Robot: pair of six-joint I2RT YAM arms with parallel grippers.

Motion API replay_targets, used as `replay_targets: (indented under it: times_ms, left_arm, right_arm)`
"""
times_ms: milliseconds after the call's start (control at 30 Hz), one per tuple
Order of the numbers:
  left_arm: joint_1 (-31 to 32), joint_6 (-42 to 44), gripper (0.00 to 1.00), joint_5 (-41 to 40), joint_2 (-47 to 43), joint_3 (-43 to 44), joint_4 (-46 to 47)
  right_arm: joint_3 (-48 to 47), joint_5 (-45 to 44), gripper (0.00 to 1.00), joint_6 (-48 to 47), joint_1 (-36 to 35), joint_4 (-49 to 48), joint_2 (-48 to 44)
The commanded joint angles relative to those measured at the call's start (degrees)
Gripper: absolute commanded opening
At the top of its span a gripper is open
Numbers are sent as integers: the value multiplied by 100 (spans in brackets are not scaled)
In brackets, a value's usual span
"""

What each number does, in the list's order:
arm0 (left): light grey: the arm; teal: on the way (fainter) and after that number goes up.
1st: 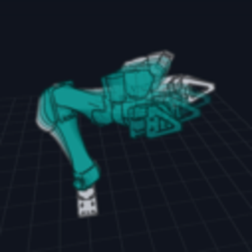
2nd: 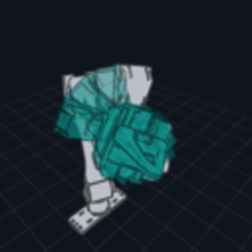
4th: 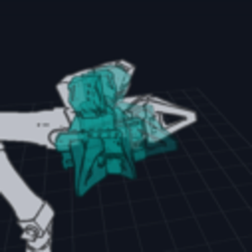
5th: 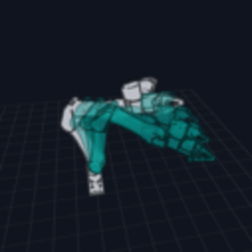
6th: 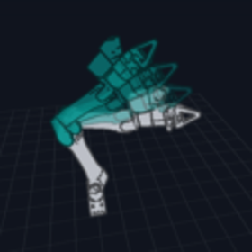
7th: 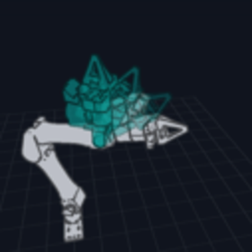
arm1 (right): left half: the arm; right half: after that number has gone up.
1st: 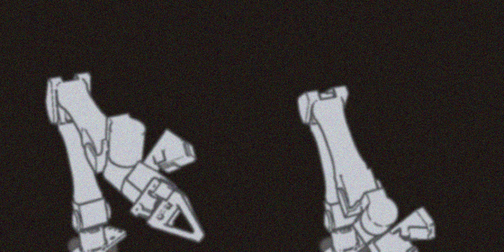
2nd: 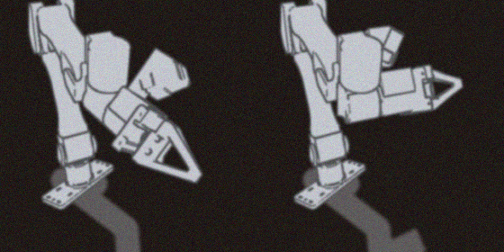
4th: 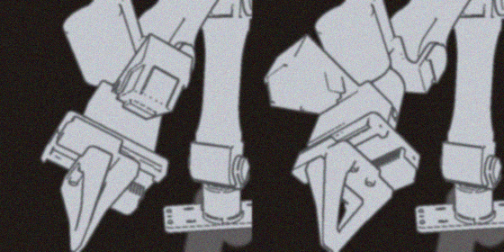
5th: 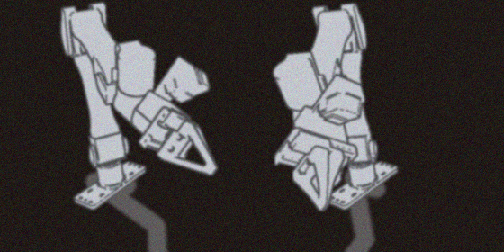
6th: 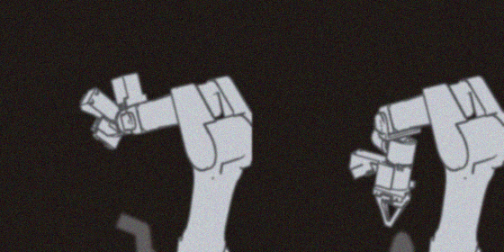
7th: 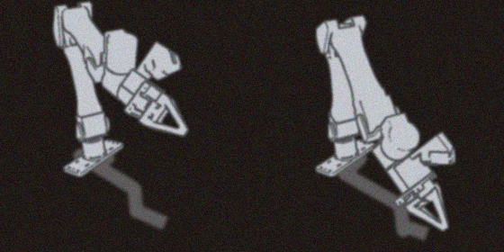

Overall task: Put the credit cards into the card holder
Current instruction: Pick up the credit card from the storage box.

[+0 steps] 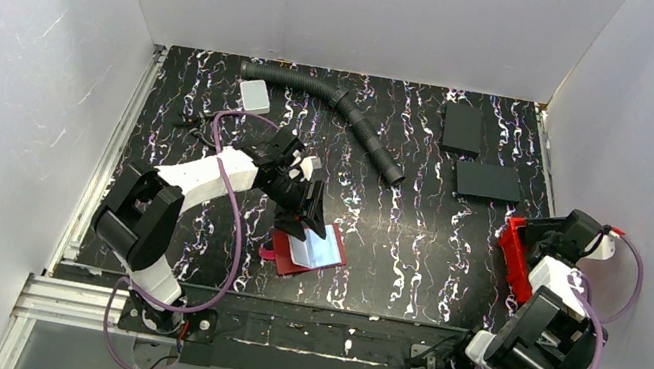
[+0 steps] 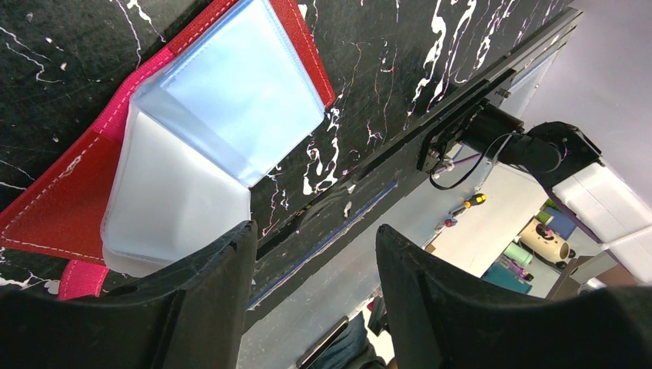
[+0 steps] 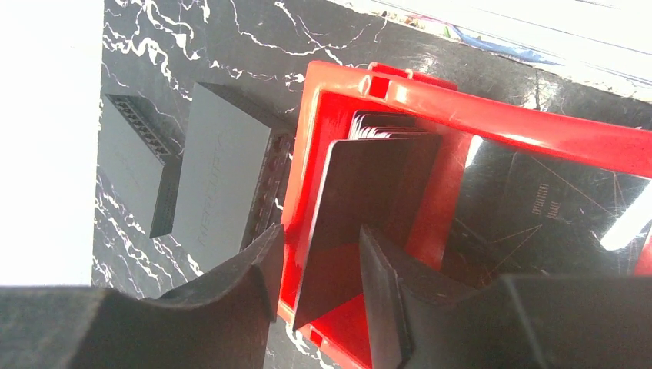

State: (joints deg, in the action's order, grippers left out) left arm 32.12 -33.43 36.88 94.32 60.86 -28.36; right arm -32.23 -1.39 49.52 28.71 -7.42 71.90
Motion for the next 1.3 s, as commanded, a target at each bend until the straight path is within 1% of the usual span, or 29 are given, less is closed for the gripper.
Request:
replay_targets:
  times_ms: [0, 167, 633, 833, 933, 1033, 1133, 1267]
  left_arm:
    - [31, 65, 57, 113, -27, 149, -117]
    - [32, 67, 57, 113, -29, 158, -117]
    - [41, 65, 57, 140, -29, 155, -117]
    - [58, 56, 57, 132, -28, 170, -117]
    - [66, 47, 57, 133, -56, 141, -117]
    - [68, 56, 58, 107, -120, 143, -113]
    - [66, 72, 59, 54, -153, 154, -126]
    - [66, 82, 59, -55, -179, 122, -119]
  right_arm:
    - [-234, -107, 14, -87, 38, 148, -127]
    - [-307, -151, 1, -129, 38, 274, -192]
    - [-672, -224, 1, -224, 38, 715, -308]
    - [-1130, -122, 1, -202, 38, 1420, -467]
    - [-1427, -29, 1, -436, 7, 1655, -499]
    - [-1763, -13, 1, -805, -201, 1847, -511]
    - [-2130, -318, 1, -1285, -652, 2054, -460]
    - [-2514, -350, 1, -1777, -1297, 2191, -335]
